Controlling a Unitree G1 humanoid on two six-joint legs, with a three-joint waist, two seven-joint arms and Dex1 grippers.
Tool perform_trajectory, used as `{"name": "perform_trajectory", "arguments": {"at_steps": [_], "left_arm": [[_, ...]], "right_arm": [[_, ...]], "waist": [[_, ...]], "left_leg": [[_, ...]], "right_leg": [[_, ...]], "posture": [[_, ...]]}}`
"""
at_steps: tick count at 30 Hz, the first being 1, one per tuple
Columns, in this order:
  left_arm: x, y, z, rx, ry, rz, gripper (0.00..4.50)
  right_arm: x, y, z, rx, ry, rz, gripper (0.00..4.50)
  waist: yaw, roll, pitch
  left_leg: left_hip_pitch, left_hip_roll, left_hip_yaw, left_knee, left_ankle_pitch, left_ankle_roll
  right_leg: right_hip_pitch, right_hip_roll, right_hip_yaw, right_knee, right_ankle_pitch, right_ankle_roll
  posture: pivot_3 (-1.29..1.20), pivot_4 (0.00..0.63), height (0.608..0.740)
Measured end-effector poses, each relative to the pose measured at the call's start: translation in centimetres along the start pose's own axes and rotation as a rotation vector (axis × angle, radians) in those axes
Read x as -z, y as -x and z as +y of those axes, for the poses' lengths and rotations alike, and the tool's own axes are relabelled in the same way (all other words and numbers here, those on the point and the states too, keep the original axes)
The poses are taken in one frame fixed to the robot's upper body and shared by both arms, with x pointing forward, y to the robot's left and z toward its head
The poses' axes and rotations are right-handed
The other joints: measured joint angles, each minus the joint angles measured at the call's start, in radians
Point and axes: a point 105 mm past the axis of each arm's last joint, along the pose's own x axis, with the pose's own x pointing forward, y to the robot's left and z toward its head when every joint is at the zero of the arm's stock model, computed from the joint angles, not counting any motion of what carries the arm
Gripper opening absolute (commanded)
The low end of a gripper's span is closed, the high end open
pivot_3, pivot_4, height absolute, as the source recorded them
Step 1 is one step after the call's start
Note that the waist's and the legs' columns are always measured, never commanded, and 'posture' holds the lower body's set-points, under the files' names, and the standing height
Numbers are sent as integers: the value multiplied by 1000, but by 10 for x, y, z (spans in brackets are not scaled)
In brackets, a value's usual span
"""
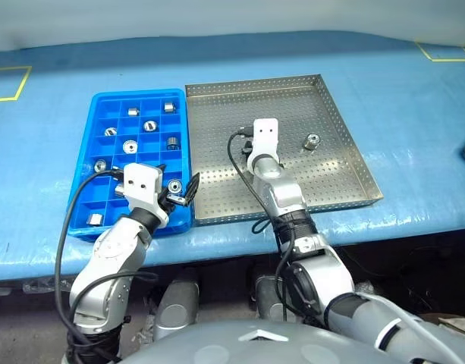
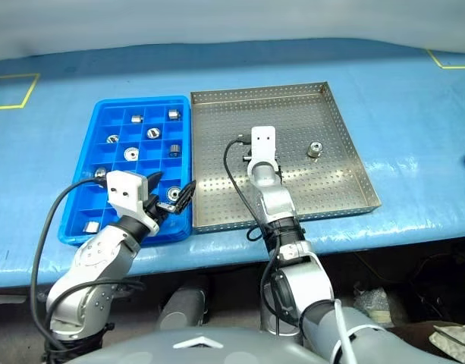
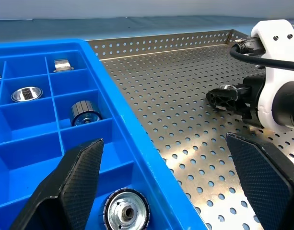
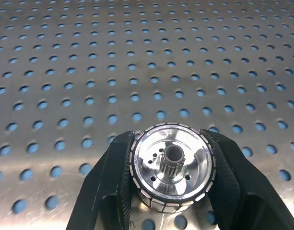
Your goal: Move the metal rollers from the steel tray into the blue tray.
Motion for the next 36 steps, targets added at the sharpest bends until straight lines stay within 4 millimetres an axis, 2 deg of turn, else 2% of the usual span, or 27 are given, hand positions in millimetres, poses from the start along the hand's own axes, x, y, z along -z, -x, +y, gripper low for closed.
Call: {"name": "perform_trajectory", "arguments": {"at_steps": [3,6,8,12,15,17,19,22,28,34,35,36], "left_arm": [[1,2,5,-41,13,-8,4500],[4,9,18,-127,32,-16,4500],[5,17,29,-204,43,-31,4500],[4,35,47,-342,26,-50,4500],[7,56,56,-443,20,-47,4500],[7,68,61,-502,11,-49,4500],[6,75,62,-534,10,-54,4500],[7,81,61,-561,25,-57,4500],[9,83,56,-565,28,-55,4500],[4,78,55,-553,27,-80,4500],[3,76,54,-544,27,-86,4500],[1,74,53,-534,25,-93,4500]], "right_arm": [[-9,15,22,-119,30,-30,1719],[-40,37,55,-295,68,-117,1719],[-49,47,74,-397,105,-136,1719],[-54,61,106,-562,179,-140,1719],[-45,60,125,-649,239,-109,1719],[-34,57,130,-679,265,-77,1719],[-31,57,138,-715,295,-76,1719],[-28,56,145,-751,326,-79,1719],[-23,44,144,-745,349,-63,1719],[-28,29,135,-701,301,-64,3677],[-28,29,134,-697,295,-61,3956],[-29,30,134,-695,288,-55,3956]], "waist": [[-7,1,0],[1,2,1],[6,1,1],[29,1,1],[45,1,1],[66,1,1],[90,0,1],[120,1,1],[173,1,1],[205,1,1],[207,1,1],[206,1,1]], "left_leg": [[0,0,0,-1,0,0],[0,1,-2,-2,0,0],[0,1,-1,-2,0,0],[0,0,-1,-1,0,0],[0,0,-1,-2,0,0],[-1,0,-1,-2,0,0],[-1,0,-3,-2,0,0],[-1,0,-3,-2,0,0],[-1,0,-3,-3,0,-1],[-1,1,-2,-3,0,-1],[-1,1,-3,-3,0,-1],[-1,1,-2,-3,0,-2]], "right_leg": [[-3,0,1,1,1,1],[-3,1,-1,1,0,1],[-2,1,-1,1,-2,-2],[-2,0,-1,1,-2,-3],[-2,0,-1,0,-2,-3],[-3,0,-2,0,-3,-3],[-3,0,-3,1,-3,-4],[-2,0,-3,0,-3,-4],[-3,1,-4,1,-3,-4],[-4,1,-4,1,-4,-4],[-4,1,-4,1,-4,-4],[-4,1,-4,1,-4,-4]], "posture": [[149,150,740],[187,150,740],[230,150,740],[336,150,740],[406,150,740],[427,150,740],[463,150,740],[493,150,740],[492,150,740],[428,150,740],[420,150,740],[409,150,740]]}}
